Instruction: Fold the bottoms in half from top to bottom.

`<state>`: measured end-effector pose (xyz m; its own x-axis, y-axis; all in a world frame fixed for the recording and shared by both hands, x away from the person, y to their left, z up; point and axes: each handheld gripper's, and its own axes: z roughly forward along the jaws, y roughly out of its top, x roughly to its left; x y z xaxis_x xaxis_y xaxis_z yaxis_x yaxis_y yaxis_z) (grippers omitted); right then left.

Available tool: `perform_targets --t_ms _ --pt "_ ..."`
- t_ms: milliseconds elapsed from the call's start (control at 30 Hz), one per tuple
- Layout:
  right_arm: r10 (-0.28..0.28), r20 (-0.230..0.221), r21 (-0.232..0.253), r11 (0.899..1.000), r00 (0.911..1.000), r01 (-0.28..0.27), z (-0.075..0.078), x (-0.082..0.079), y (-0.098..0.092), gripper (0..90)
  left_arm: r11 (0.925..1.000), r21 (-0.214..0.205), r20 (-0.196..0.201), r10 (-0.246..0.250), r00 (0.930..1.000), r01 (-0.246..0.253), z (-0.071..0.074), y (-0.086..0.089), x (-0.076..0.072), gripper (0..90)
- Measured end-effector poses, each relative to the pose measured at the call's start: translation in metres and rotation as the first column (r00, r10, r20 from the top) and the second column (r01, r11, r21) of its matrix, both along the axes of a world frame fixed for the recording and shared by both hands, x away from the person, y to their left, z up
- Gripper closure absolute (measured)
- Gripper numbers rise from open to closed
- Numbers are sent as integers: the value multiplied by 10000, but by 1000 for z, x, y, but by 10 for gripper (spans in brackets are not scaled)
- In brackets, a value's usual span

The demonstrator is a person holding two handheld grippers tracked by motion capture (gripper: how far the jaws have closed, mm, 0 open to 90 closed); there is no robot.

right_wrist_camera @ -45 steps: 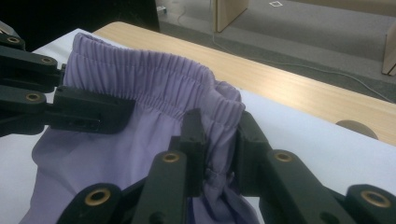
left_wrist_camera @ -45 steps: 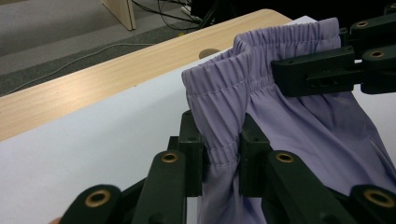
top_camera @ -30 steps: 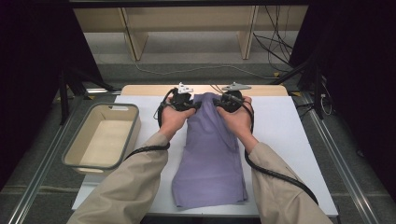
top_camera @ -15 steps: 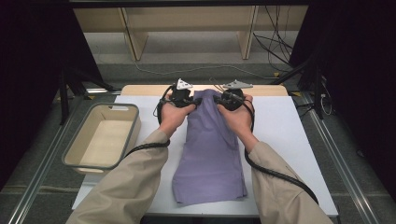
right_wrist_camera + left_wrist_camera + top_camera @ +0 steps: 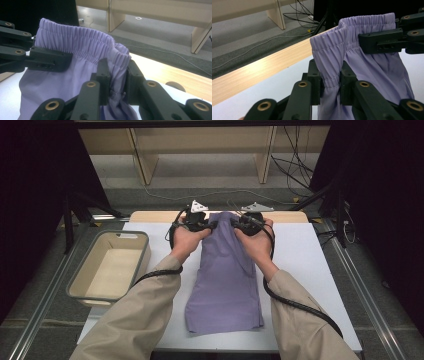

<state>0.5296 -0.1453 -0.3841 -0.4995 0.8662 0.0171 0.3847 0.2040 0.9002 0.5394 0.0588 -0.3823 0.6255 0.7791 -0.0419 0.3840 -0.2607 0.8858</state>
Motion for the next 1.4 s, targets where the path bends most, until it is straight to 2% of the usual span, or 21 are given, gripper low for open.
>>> perform_targets --t_ms 400,533,700,833,1167,1267,1333,1400 --pt "14 88 -10 10000 10000 -14 4 1 0 771 10000 66 -1 -24 10000 24 3 0 1 753" --pt "185 -53 44 9998 9998 -185 -4 -1 -2 769 9994 318 -73 -135 9999 137 -3 0 -1 753" --pt "643 -308 -24 9979 9975 -644 -12 -4 -6 769 9987 395 -211 -326 9992 334 -14 2 -6 752" --pt "770 -417 -1 9970 9962 -771 -18 -8 -10 769 9977 453 -235 -494 9985 504 -19 1 -10 752" --pt "1002 -278 300 9946 9946 -993 -22 -28 -14 769 9939 562 -32 -943 9955 944 -20 4 -27 751" --pt "1055 -145 279 9941 9943 -1051 -23 -37 -13 769 9924 605 31 -1076 9942 1072 -22 7 -32 751" --pt "1084 -73 248 9938 9941 -1082 -24 -43 -12 769 9932 439 45 -1084 9941 1081 -25 8 -35 751" --pt "1079 12 159 9940 9942 -1079 -25 -48 -11 769 9919 525 88 -1160 9932 1154 -25 9 -38 752"
